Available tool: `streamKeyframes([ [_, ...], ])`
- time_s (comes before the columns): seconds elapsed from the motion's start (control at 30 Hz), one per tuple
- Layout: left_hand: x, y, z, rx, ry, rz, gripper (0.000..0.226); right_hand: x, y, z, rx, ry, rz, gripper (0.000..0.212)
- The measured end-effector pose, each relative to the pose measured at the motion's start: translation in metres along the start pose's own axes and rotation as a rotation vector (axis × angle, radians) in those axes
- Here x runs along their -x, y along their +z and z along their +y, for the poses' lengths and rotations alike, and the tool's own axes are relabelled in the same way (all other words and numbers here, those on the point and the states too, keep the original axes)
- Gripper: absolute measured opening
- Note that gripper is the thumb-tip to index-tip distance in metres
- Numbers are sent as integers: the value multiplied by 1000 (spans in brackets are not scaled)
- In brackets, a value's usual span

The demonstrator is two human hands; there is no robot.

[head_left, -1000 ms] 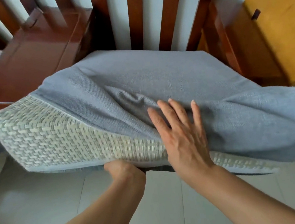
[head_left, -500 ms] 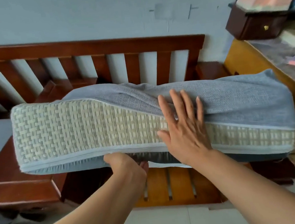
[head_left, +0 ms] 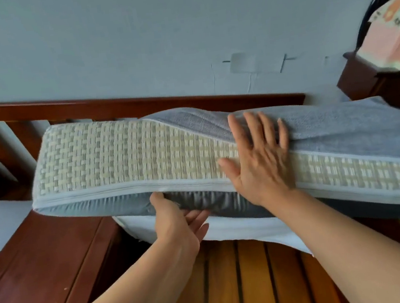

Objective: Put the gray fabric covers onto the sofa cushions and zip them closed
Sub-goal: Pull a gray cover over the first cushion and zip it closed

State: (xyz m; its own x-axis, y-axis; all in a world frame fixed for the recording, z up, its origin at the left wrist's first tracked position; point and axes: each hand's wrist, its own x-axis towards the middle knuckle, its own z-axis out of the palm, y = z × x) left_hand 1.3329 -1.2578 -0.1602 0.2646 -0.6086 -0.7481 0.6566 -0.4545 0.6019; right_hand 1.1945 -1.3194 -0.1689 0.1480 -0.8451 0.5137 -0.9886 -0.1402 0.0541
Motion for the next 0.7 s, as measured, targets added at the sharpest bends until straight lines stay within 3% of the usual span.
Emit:
streamKeyframes([
  [0.13,-5,11,22,-282,42,-63,60,-32,-3,9,-19,9,-33,75],
  [0.2,2,13,35,-449,144,-109,57,-45,-3,14,-23,6,-35,74],
  [0.3,8,19,64,-695,583,-196,42,-67,0,19,-62,15,-32,72],
  [0.4,-8,38,98,-911,1115,-245,10,-82,2,22,-82,30,-10,70],
  [0.43,-18,48,106,-997,1247,-251,9,-87,3,24,-83,32,-4,69],
  [0.5,-43,76,114,-1169,1486,-269,33,-97,4,26,-87,43,13,68],
  [0.57,-63,106,110,-1319,1638,-270,46,-108,5,28,-101,68,50,67],
  [0.7,-79,149,104,-1479,1697,-190,47,-134,11,37,-92,166,171,59],
])
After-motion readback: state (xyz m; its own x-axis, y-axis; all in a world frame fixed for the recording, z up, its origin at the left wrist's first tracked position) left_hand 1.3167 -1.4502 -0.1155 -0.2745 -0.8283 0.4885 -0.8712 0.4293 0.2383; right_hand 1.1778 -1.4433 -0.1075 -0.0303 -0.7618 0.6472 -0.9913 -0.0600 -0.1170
